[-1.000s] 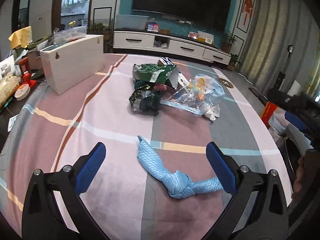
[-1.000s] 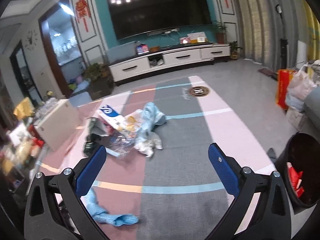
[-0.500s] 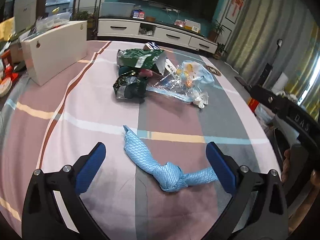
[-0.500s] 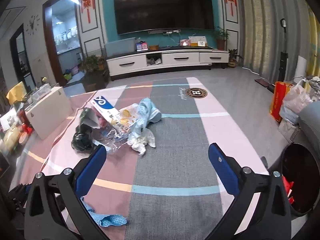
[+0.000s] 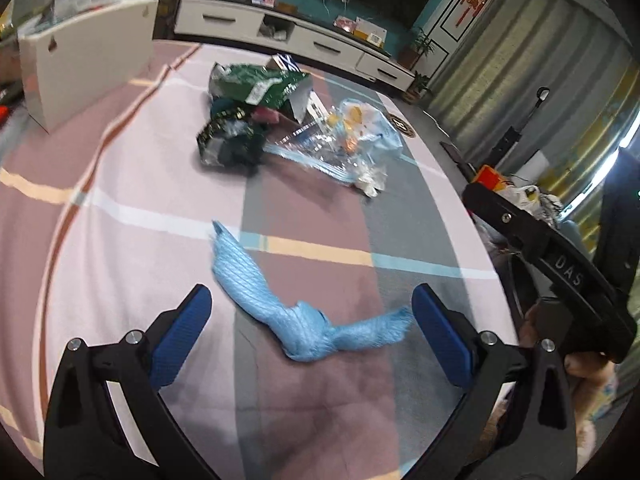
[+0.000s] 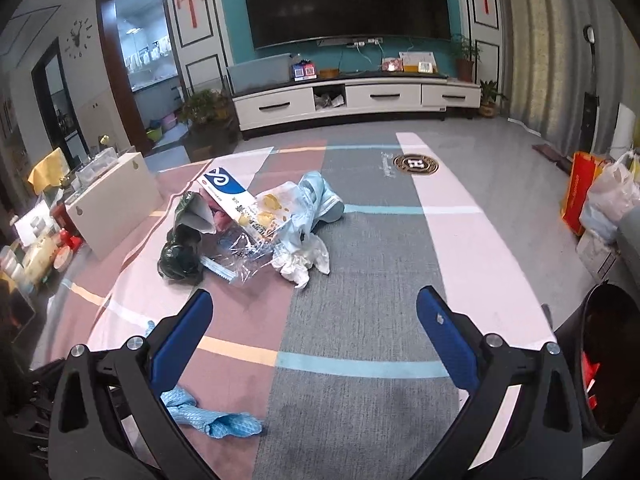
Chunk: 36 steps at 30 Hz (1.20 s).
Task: Collect trash
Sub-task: 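Grasp the blue knotted cloth with the left tool, then grasp the clear plastic bag with the right tool while the left tool holds the blue cloth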
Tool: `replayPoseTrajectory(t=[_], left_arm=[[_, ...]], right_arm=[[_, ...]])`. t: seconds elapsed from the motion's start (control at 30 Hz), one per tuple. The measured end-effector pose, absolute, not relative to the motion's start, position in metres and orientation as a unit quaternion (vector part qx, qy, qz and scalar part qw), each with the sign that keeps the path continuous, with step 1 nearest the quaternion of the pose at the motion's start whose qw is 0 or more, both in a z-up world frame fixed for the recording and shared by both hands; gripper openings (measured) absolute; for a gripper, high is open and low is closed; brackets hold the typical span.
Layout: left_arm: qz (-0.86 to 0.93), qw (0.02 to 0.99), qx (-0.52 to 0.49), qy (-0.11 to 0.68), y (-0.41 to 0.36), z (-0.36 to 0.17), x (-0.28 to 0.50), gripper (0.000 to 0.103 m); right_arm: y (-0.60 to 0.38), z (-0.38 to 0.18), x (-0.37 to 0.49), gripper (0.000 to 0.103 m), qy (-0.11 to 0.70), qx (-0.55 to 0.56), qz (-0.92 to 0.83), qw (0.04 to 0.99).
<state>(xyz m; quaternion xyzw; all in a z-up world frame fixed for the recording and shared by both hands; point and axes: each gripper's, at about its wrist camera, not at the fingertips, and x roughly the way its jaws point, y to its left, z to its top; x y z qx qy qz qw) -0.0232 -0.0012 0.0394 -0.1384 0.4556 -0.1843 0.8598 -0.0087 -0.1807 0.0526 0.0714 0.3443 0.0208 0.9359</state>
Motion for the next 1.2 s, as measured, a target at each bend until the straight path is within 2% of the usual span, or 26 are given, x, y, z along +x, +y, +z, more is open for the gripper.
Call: replayPoseTrajectory(t=[0.2,0.4,0.7,0.87,0.93,0.97,1.0,1.13,1.2], left_arm=[[-0.214,0.836,-0.167,0.477,-0.002,0.034,-0.021,0.099],[-0.225,0.818,-0.173,0.5,-0.006,0.026,-0.017,0.083],[-0.216,0.809,-0.163,0.521,-0.02,0.008,-0.013,0.079],[-0.195,0.821,-0.153,0.515,-0.021,0.003,-0.011,0.06],[-0.184,0.826,-0.141,0.513,-0.022,0.002,-0.012,0.043],[-0.179,0.829,-0.137,0.511,-0.021,0.002,-0.012,0.04],[-0.178,0.829,-0.139,0.511,-0.019,0.002,-0.011,0.032],[-0.183,0.824,-0.16,0.512,-0.013,0.001,-0.008,0.03],[-0.184,0.826,-0.165,0.507,-0.009,0.005,-0.009,0.03]], right_arm=[[-0.185,0.052,-0.008,0.1,0.353,0.071,-0.011,0.933],[-0.192,0.051,-0.007,0.1,0.359,0.091,-0.003,0.929],[-0.196,0.048,-0.005,0.1,0.37,0.108,0.008,0.923],[-0.197,0.046,-0.005,0.1,0.368,0.122,0.015,0.922],[-0.199,0.046,-0.002,0.099,0.367,0.132,0.021,0.92],[-0.2,0.045,0.0,0.097,0.369,0.139,0.024,0.919],[-0.201,0.045,0.004,0.095,0.373,0.147,0.026,0.916],[-0.2,0.045,0.03,0.085,0.383,0.159,0.027,0.91],[-0.196,0.046,0.05,0.074,0.387,0.15,0.024,0.909]])
